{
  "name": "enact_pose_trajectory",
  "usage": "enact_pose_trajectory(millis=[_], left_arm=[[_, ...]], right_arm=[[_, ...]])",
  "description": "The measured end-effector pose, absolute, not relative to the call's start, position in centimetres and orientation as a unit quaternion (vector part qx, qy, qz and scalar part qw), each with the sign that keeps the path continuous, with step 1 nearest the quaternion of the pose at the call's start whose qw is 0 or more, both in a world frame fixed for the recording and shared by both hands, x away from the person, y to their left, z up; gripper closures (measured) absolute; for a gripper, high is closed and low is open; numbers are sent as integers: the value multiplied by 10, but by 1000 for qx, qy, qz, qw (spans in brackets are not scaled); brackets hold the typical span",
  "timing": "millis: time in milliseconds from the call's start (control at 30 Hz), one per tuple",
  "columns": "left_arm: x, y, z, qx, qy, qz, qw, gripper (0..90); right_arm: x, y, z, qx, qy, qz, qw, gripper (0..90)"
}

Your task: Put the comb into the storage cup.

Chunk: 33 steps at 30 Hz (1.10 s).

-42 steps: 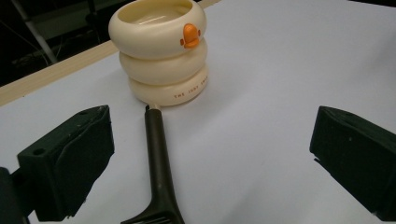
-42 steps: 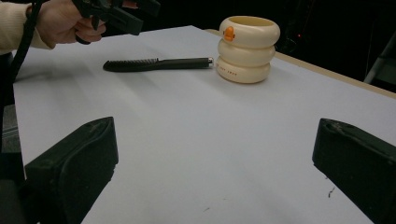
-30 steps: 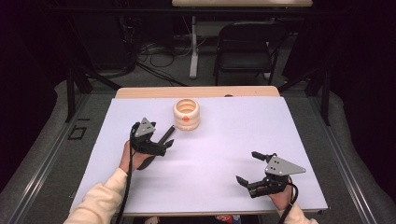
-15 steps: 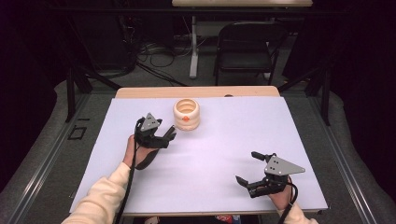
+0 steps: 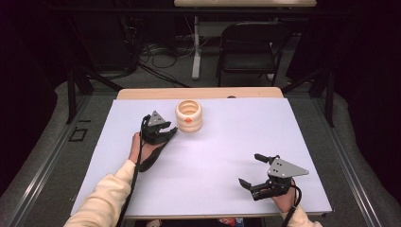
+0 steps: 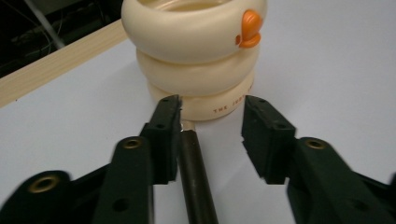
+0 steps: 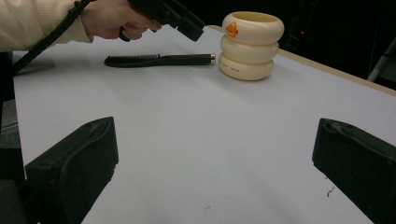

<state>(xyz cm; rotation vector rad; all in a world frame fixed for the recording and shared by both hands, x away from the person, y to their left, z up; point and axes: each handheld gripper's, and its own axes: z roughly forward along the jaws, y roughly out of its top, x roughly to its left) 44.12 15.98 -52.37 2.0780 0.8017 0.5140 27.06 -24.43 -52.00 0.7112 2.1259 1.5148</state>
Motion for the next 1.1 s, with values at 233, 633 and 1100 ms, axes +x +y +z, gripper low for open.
enact_pose_trajectory(millis=[233, 633, 1100], left_arm=[[451, 159, -528, 832, 328, 189, 406, 812], [462, 150, -536, 846, 324, 176, 386, 899], [470, 146, -543, 856, 324, 173, 364, 899]], right_arm=[[270, -244, -520, 256, 768, 546, 217, 0], [270, -244, -520, 255, 769, 545, 216, 0], [270, -244, -520, 255, 770, 544, 216, 0]])
